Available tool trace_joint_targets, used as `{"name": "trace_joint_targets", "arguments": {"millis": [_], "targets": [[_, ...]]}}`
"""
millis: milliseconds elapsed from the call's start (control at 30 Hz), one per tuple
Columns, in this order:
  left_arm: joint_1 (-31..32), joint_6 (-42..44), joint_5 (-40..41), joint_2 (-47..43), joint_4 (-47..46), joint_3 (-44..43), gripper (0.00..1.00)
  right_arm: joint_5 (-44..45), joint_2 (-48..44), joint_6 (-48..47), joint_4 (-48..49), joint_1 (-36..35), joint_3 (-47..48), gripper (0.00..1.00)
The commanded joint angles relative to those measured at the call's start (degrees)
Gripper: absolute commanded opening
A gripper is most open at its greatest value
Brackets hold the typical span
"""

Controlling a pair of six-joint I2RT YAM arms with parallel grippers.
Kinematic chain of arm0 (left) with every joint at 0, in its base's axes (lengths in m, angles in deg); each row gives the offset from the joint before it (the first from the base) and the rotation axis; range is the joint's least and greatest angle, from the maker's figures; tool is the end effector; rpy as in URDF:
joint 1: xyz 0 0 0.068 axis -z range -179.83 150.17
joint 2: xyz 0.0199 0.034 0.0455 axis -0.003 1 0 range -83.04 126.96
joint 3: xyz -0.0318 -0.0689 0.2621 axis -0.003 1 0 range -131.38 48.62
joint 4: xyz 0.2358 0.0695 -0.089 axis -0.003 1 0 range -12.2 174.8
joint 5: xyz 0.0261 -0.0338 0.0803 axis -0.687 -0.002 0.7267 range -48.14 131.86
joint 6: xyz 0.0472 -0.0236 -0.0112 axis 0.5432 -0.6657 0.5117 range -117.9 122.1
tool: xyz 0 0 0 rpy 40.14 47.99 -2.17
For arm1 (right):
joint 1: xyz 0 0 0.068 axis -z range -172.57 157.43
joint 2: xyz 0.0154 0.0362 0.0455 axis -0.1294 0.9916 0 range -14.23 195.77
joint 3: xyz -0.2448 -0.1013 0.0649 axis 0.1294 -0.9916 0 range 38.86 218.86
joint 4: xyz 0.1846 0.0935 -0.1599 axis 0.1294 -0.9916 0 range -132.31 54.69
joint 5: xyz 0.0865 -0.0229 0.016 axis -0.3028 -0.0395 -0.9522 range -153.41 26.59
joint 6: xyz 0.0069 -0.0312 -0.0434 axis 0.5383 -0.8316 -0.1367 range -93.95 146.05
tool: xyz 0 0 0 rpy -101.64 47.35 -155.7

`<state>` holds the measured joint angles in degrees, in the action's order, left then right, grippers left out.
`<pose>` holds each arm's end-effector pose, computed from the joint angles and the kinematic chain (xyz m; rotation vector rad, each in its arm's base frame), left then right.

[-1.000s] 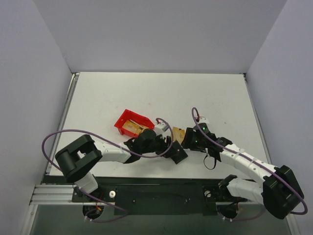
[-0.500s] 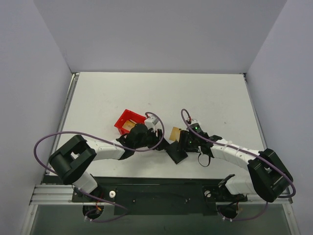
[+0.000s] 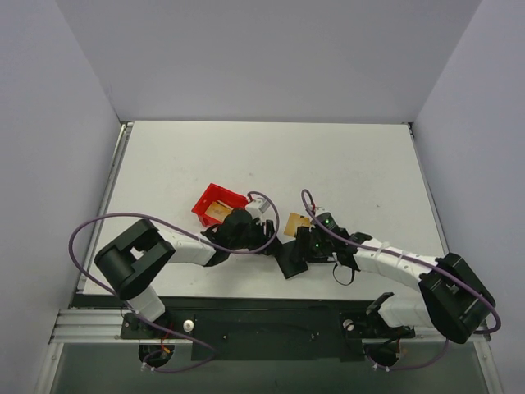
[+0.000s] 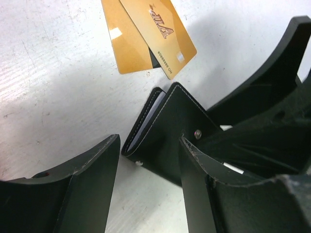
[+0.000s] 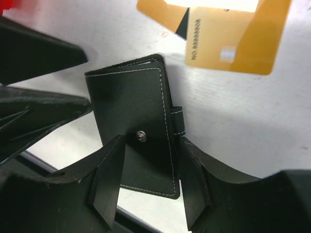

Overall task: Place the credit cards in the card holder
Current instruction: Reset both arms

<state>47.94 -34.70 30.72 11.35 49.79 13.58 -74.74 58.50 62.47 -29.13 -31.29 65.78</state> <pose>0.2032 -0.2340 0.1399 0.3450 2.2763 -1.0351 0.1823 0.1552 0.1623 -0.1611 2.4103 0.8815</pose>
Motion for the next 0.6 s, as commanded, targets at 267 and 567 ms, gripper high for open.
{"name": "trace_joint_targets", "arguments": {"millis": [267, 567], "targets": [[-0.2, 0.8, -1.9, 2.8, -2.7, -3.0, 0.6, 11.1, -9.1, 1.8, -10.7, -1.0, 2.1, 0.44], [2.4, -0.3, -7.1, 7.9, -5.6, -6.4, 0.57, 11.9, -9.9, 0.8, -11.2, 9.6, 3.8, 0.45]]}}
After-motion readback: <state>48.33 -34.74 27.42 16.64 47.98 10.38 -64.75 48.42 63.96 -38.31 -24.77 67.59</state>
